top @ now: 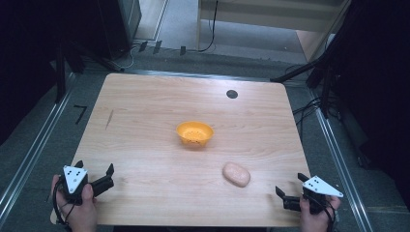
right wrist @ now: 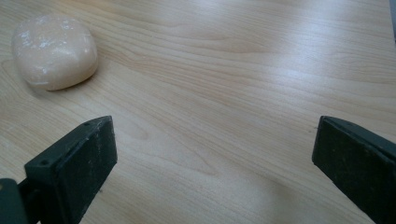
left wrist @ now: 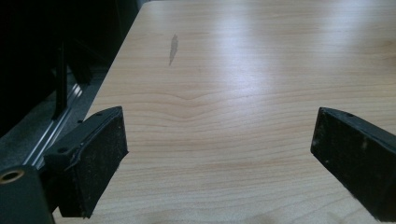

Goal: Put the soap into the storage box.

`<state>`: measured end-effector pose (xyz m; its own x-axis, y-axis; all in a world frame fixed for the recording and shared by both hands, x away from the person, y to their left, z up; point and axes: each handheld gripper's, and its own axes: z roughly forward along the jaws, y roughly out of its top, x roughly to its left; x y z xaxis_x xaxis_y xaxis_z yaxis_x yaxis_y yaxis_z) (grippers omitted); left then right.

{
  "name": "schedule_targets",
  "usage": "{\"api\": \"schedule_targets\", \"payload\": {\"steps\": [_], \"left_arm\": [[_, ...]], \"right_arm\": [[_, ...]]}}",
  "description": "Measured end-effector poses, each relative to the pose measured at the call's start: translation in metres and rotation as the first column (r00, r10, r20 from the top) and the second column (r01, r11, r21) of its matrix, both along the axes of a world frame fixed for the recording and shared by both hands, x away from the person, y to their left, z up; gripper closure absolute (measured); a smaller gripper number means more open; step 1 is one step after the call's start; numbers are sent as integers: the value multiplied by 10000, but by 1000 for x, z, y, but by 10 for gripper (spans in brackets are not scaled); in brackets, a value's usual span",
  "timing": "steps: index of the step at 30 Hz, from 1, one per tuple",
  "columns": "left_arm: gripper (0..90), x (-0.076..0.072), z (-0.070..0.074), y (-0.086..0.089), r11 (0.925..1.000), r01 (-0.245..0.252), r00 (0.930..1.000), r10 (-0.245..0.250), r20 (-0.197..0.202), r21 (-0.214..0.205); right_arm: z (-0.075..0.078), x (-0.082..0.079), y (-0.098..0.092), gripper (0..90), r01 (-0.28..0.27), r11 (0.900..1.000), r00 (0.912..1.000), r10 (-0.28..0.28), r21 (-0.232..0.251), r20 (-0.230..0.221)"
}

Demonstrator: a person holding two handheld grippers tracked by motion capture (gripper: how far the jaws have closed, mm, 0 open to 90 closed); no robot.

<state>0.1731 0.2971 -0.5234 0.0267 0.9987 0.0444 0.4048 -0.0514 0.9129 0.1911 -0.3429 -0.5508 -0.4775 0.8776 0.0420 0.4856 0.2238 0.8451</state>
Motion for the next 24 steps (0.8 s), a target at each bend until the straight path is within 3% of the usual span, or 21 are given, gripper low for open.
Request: {"api": "schedule_targets", "payload": {"steps": [8, 13, 18, 24], "left_arm": [[40, 2, 0, 2, 9995, 5, 9998, -11, -189, -315], [44, 3, 0, 1, 9998, 52, 9997, -57, -249, -214], [52, 0, 0, 2, 9996, -90, 10000, 91, 21, -285], [52, 1, 0, 2, 9996, -43, 10000, 42, -39, -281]], "right_arm": [[0, 1, 1, 5, -22, 9999, 10000, 22, -153, -5], [0, 1, 2, 5, -62, 9997, 10000, 61, -241, -15], [0, 1, 3, 5, -101, 9996, 9999, 99, -262, -90], [0, 1, 3, 5, -140, 9997, 9999, 138, -224, -96]]}}
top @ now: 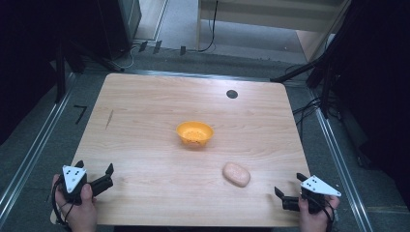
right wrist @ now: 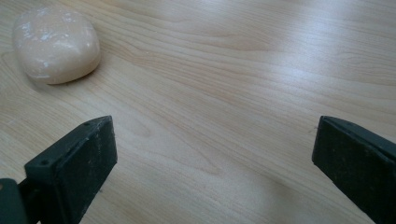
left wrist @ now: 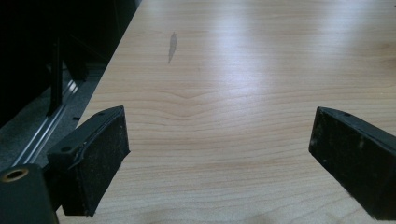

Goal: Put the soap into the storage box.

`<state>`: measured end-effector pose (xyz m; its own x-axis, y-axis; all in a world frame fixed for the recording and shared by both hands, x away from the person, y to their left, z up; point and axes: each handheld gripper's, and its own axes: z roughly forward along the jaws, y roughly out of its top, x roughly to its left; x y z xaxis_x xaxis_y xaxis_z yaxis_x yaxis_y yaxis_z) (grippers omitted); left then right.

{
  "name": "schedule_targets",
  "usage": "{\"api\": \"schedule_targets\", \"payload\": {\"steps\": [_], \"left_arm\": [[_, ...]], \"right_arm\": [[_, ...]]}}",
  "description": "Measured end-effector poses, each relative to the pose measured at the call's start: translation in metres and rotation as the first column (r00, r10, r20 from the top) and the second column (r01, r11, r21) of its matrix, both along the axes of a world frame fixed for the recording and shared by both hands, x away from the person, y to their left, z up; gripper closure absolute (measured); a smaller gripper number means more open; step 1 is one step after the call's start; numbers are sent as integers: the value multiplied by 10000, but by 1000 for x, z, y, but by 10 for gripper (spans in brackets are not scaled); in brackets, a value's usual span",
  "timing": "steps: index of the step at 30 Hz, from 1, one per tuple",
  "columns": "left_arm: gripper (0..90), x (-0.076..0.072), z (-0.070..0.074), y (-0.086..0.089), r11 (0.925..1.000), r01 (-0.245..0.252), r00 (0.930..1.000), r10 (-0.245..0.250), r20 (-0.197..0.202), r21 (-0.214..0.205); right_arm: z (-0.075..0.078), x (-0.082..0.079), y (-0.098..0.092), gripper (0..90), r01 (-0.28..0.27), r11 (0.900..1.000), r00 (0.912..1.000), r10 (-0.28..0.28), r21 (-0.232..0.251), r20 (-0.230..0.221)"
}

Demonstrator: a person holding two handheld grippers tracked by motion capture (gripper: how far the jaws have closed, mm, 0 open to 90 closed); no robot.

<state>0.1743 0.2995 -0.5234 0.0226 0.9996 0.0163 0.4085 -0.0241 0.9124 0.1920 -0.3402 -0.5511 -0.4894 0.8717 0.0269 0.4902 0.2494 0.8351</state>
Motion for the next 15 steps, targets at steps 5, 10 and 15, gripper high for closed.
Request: {"api": "schedule_targets", "payload": {"steps": [5, 10, 15], "left_arm": [[52, -1, 0, 1, 10000, 26, 10000, -25, 71, -91], [52, -1, 0, 1, 9999, 24, 10000, -23, 69, -112], [52, 1, 0, 0, 10000, 29, 10000, -30, -80, -41]], "right_arm": [[-1, 1, 4, 5, -388, 9987, 9991, 383, -316, -161], [-1, 2, 4, 5, -523, 9985, 9982, 518, -180, -305], [-1, 3, 2, 5, -475, 9988, 9974, 470, -79, -540]]}}
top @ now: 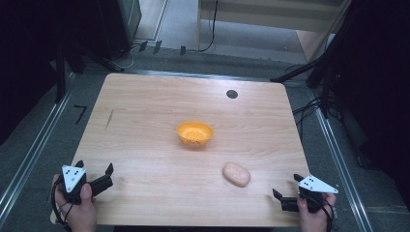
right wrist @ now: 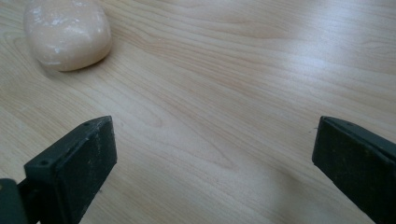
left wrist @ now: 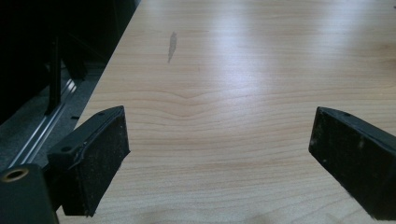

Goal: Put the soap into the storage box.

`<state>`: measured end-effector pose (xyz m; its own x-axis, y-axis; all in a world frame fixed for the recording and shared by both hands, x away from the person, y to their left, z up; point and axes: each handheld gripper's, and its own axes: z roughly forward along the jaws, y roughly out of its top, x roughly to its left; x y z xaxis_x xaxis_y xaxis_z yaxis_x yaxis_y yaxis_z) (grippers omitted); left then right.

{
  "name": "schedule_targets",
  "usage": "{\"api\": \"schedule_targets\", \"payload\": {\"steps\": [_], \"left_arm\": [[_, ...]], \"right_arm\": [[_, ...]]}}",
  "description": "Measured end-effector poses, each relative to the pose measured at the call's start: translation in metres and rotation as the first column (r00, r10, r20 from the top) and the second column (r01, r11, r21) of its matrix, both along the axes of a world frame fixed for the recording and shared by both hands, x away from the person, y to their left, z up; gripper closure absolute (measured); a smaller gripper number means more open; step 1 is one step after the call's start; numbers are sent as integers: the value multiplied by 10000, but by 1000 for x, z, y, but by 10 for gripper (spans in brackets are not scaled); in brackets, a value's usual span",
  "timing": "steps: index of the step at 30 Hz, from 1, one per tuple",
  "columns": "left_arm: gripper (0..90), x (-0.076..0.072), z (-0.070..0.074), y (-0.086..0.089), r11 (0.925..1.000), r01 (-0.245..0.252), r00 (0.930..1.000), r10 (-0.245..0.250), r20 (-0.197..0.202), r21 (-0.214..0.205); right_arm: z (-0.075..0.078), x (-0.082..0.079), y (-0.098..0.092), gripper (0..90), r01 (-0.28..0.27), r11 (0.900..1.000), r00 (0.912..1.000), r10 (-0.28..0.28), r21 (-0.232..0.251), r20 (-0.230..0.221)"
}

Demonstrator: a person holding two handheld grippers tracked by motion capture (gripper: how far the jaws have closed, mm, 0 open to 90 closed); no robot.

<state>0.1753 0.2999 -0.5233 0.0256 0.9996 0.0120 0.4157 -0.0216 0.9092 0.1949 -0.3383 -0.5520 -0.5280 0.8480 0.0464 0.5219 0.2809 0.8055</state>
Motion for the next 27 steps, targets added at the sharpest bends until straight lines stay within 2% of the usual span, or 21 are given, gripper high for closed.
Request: {"api": "schedule_targets", "payload": {"steps": [3, 7, 11, 17, 27], "left_arm": [[52, 1, 0, -1, 10000, 15, 10000, -15, -14, 93], [52, 0, 0, -1, 10000, 42, 10000, -42, -12, 17], [52, 1, 0, 0, 10000, 26, 10000, -26, -8, -12], [52, 0, 0, 0, 10000, 39, 10000, -39, -8, -13], [53, 0, 0, 1, 9999, 121, 9999, -121, 38, -82]], "right_arm": [[3, 1, -1, 4, -97, 9997, 9999, 94, -210, -99], [10, 2, 1, 5, -281, 9977, 9995, 271, -618, -177], [14, 6, 8, 5, -521, 9968, 9980, 498, -600, -384], [16, 14, 19, 5, -997, 9911, 9935, 944, -879, -629], [26, 28, 42, 5, -1839, 9735, 9787, 1684, -1361, -1175]]}}
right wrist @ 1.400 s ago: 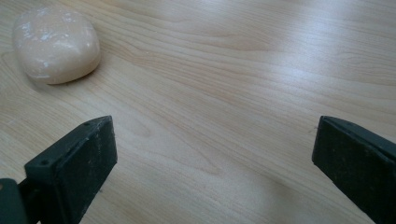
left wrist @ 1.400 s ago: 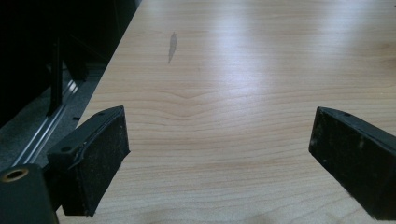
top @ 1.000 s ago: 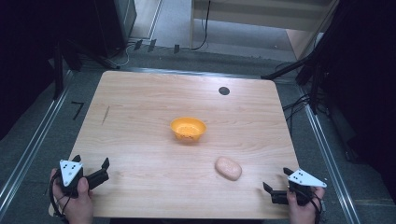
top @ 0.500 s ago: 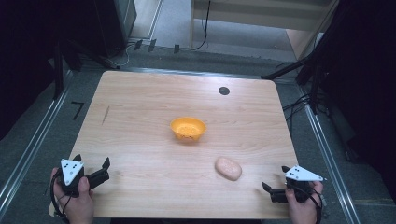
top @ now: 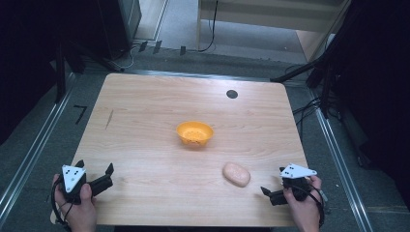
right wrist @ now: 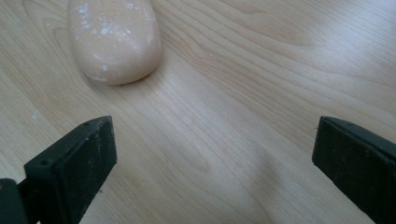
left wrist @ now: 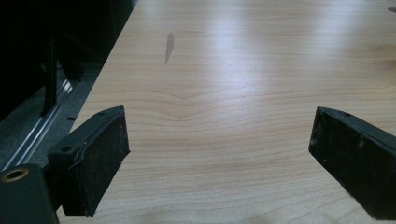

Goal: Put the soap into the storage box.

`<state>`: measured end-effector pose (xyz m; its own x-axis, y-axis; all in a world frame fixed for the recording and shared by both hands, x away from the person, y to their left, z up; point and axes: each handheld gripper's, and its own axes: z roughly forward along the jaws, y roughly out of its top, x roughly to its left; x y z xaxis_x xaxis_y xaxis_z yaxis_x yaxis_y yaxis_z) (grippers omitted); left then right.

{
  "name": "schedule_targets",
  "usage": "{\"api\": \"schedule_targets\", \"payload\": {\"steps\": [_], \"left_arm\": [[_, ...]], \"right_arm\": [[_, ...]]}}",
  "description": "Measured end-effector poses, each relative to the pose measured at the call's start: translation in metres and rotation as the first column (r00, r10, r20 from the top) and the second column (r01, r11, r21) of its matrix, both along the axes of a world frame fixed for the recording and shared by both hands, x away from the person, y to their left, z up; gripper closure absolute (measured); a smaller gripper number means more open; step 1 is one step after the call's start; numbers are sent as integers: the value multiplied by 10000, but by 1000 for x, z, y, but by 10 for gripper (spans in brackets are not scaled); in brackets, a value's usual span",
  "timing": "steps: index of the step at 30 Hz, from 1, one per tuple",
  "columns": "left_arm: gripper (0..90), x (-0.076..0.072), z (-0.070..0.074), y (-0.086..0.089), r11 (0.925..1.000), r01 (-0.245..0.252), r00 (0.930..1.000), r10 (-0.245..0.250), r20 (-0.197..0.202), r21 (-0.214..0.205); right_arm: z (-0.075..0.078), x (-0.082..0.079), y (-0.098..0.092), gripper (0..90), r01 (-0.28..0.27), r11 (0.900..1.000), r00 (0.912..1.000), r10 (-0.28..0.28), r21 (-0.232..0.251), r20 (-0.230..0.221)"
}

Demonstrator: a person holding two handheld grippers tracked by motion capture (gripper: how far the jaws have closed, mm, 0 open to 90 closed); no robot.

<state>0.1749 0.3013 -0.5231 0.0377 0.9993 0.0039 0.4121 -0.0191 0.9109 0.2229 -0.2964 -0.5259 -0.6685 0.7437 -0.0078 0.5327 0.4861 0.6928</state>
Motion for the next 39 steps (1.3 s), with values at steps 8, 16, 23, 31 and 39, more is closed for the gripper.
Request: {"api": "schedule_targets", "payload": {"steps": [8, 16, 23, 31, 39], "left_arm": [[63, 1, 0, -4, 9995, 48, 10000, -48, -11, 312], [63, 1, 0, -3, 9997, 93, 10000, -92, -25, 246], [63, 1, 0, -3, 9996, 115, 9999, -114, -44, 256], [62, 1, 0, -3, 9997, 120, 9999, -120, -28, 221], [63, 1, 0, -3, 9998, 107, 9999, -107, -31, 189]], "right_arm": [[4, 8, 11, 5, -415, 9987, 9983, 402, -302, -415], [8, 16, 21, 5, -709, 9959, 9957, 673, -559, -633], [10, 20, 28, 5, -916, 9929, 9929, 854, -755, -822], [16, 23, 38, 5, -1135, 9893, 9900, 1048, -921, -946], [19, 29, 50, 5, -1426, 9843, 9843, 1299, -1044, -1199]]}}
